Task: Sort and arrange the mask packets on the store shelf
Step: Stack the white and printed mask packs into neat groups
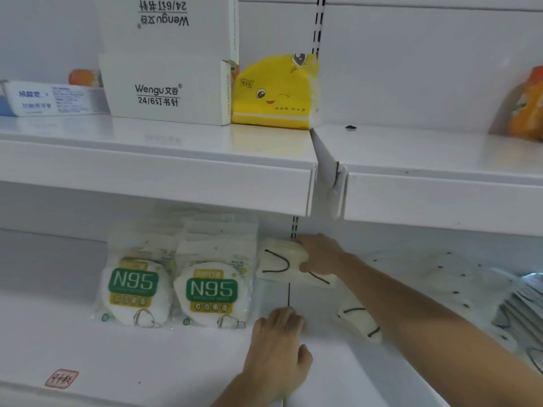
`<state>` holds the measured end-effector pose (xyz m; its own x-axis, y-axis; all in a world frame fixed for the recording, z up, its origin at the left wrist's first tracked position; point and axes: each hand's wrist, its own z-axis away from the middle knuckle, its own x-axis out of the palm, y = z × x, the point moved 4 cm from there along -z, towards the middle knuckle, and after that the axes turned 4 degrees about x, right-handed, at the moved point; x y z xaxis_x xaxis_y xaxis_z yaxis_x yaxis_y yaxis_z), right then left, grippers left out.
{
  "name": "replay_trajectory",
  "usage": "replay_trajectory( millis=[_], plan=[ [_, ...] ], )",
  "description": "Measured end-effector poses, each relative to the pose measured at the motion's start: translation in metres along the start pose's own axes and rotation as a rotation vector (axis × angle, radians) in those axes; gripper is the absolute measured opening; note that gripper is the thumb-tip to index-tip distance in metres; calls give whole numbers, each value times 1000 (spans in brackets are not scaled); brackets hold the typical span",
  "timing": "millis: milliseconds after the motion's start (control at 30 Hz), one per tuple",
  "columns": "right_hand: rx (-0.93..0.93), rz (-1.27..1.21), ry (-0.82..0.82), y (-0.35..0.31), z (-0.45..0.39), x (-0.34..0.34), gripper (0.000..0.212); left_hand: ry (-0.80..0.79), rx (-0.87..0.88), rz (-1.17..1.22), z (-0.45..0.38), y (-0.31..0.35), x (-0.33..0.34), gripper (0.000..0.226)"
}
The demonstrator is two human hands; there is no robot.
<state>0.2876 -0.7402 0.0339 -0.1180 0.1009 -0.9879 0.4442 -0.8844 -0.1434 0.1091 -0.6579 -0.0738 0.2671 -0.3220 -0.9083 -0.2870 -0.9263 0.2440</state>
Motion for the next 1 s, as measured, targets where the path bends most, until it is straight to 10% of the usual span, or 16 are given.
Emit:
replay_trajectory(
  millis=[267,433,1000],
  plan=[
    [371,-604,604,51,46,-3,62,-181,-99,-85,-62,-18,-2,39],
    [677,-1192,444,62,46,51,62,-139,-120,-111,-74,-15,10,43],
    [496,-1010,529,34,72,50,80,-84,-52,-15,-71,-19,9,38]
  ],
)
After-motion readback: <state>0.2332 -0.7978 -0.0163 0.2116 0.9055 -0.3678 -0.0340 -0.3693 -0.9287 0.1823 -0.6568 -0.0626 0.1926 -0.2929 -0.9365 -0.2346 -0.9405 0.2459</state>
